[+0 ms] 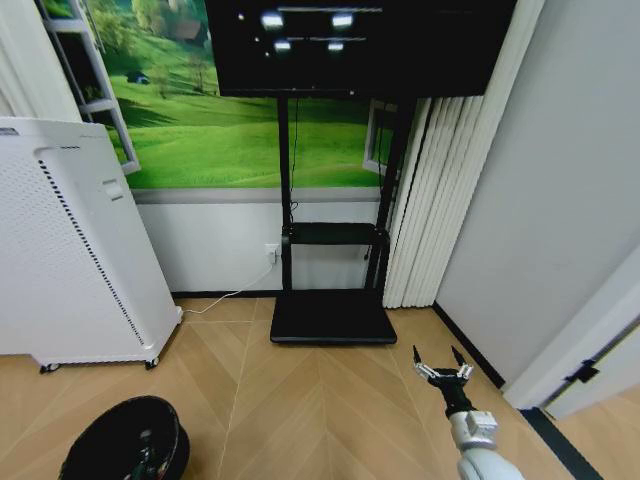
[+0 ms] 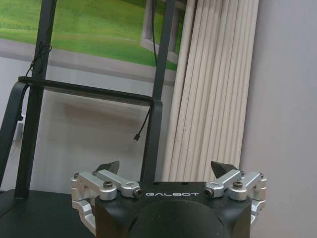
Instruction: Pick up the trash bin and place the garbage on the floor into it.
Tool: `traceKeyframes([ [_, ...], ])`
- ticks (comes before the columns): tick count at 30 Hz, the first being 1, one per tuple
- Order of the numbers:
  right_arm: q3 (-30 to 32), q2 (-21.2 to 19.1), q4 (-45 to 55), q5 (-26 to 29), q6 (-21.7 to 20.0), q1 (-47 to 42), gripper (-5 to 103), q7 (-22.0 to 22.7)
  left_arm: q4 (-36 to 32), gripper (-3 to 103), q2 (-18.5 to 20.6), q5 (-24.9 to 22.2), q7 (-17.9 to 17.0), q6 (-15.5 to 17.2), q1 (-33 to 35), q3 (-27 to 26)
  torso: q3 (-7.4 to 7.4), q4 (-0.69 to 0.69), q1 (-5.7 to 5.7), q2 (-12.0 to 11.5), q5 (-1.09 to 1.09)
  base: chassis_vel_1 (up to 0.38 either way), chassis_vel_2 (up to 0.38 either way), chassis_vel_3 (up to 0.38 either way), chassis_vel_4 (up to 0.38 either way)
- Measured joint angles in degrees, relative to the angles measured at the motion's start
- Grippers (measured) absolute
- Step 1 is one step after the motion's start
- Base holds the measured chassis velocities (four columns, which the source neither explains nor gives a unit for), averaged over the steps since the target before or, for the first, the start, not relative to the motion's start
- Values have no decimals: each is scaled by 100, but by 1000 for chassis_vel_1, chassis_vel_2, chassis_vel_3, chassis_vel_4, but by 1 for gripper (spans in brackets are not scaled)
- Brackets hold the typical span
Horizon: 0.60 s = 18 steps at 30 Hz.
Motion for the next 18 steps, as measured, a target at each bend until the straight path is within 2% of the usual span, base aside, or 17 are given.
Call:
traceKeyframes([
  [11,3,-3,-176,31,126,65,100,-18,-92,1,-237,-5,-136,-34,97,2,0,-1,-1,0,2,207,204,-219,-216],
  [13,-7,-11,-207,44,166,99,100,-23,-91,1,-265,-45,-176,-26,95,29,1,-2,0,0,-4,301,290,-257,-269],
  [16,-34,-16,-237,105,224,150,100,-23,-75,1,-291,-110,-216,-4,82,83,0,0,0,0,2,272,285,-272,-273],
  [18,-56,-29,-248,112,246,171,100,-20,-43,1,-308,-200,-289,53,54,159,0,-2,0,0,-5,235,191,-238,-253],
])
